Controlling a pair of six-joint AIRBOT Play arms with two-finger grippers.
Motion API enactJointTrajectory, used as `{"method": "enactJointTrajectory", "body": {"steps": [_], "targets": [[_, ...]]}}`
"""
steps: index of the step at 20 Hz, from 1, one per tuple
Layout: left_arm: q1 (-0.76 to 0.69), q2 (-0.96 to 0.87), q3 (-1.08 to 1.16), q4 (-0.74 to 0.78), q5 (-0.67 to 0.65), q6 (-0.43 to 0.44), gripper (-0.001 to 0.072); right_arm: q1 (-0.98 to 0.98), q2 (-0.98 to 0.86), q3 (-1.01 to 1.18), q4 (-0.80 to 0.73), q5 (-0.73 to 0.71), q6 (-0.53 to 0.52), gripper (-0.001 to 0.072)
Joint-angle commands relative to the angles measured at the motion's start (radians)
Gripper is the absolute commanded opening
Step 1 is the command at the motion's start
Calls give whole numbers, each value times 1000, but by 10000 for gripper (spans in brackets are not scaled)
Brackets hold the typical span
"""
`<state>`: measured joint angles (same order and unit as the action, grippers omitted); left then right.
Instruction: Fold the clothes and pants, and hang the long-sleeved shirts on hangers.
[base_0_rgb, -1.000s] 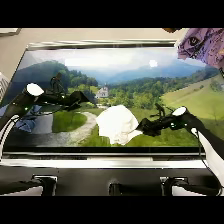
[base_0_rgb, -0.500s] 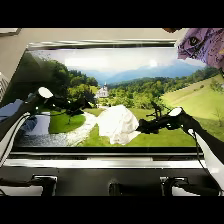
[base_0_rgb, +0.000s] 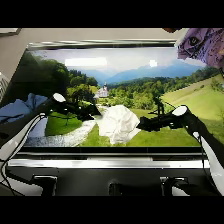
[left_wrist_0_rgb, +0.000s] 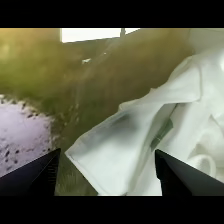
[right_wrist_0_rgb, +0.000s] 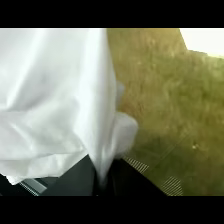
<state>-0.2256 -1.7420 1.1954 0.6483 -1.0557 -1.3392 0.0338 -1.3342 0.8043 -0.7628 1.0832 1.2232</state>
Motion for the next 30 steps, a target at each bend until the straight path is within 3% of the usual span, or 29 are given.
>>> {"method": "enactJointTrajectory", "body": {"steps": [1, 2, 4, 5, 6, 9, 12, 14, 20, 23, 30], "targets": [[-22, -15, 0, -9, -11, 32, 477, 1, 10, 0, 1, 3, 12, 36], [-25, -20, 0, -9, -10, 31, 411, 1, 10, 0, 1, 6, 16, 36], [-25, -31, 0, -10, -9, 31, 211, 1, 10, 0, 2, 18, 16, 36], [-25, -32, 0, -10, -6, 31, 63, 1, 11, 0, 3, 23, 16, 36], [-24, -32, 3, -10, -6, 32, 17, 1, 16, 1, 5, 26, 16, 36], [-4, -11, 44, 2, -27, 35, 13, 1, 49, 29, -18, 62, 31, 36], [65, 67, 207, 158, -73, -38, 13, 1, 89, 201, -178, 124, 143, 36], [124, 142, 380, 256, -98, -81, 13, 1, 120, 401, -258, 160, 226, 36], [234, 383, 907, 490, -183, -113, 14, 1, 195, 1038, -323, 172, 248, 36], [242, 585, 882, 558, -135, -113, 15, 1, 271, 1222, -345, 184, 287, 36], [242, 883, 805, 625, -118, -218, 15, 1, 479, 1242, -347, 242, 408, 36]]}}
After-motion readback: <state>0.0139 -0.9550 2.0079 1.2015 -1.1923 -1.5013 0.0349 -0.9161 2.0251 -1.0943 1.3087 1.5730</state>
